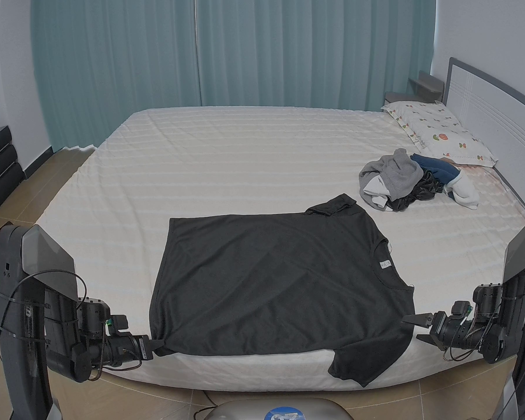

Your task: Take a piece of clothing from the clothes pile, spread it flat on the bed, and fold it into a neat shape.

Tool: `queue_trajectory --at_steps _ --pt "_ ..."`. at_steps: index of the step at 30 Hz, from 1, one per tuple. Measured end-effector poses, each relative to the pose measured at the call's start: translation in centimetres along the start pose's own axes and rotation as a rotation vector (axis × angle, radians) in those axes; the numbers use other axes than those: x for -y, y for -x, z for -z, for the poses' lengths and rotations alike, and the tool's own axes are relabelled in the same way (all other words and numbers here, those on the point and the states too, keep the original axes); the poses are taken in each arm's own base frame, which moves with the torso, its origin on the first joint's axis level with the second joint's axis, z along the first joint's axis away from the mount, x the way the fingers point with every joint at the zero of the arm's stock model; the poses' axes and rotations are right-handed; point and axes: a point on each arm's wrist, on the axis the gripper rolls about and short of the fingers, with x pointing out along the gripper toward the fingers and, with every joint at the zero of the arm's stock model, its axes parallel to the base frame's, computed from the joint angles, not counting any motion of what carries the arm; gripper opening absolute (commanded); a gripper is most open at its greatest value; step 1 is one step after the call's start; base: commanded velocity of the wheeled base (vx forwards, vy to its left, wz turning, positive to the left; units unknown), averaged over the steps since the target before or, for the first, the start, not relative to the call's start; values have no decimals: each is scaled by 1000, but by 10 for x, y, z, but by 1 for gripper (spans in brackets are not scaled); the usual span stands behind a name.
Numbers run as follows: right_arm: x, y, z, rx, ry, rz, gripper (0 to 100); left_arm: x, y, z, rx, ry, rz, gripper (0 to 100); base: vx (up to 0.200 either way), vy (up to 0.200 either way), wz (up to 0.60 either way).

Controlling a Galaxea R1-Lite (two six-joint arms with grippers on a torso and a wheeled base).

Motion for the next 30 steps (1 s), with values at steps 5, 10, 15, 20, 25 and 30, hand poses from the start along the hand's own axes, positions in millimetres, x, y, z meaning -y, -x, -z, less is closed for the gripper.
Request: queue_trajectory --at_steps 5,10,15,20,25,30 --pt "0 0 0 1 0 2 100 -3 5 2 -8 18 -12 0 0 0 0" --pt "-1 1 0 7 1 7 100 -3 7 4 -14 25 -10 0 0 0 0" --pt "-2 5 -4 31 10 10 100 -2 7 5 -19 41 -7 0 0 0 0" --pt "-3 8 -7 49 14 10 100 -1 6 2 4 95 3 0 0 0 0" --pt "-4 0 -11 76 34 24 100 4 5 -4 50 163 25 0 0 0 0" --pt "-5 -17 -16 119 56 57 100 8 2 -6 53 190 38 0 0 0 0"
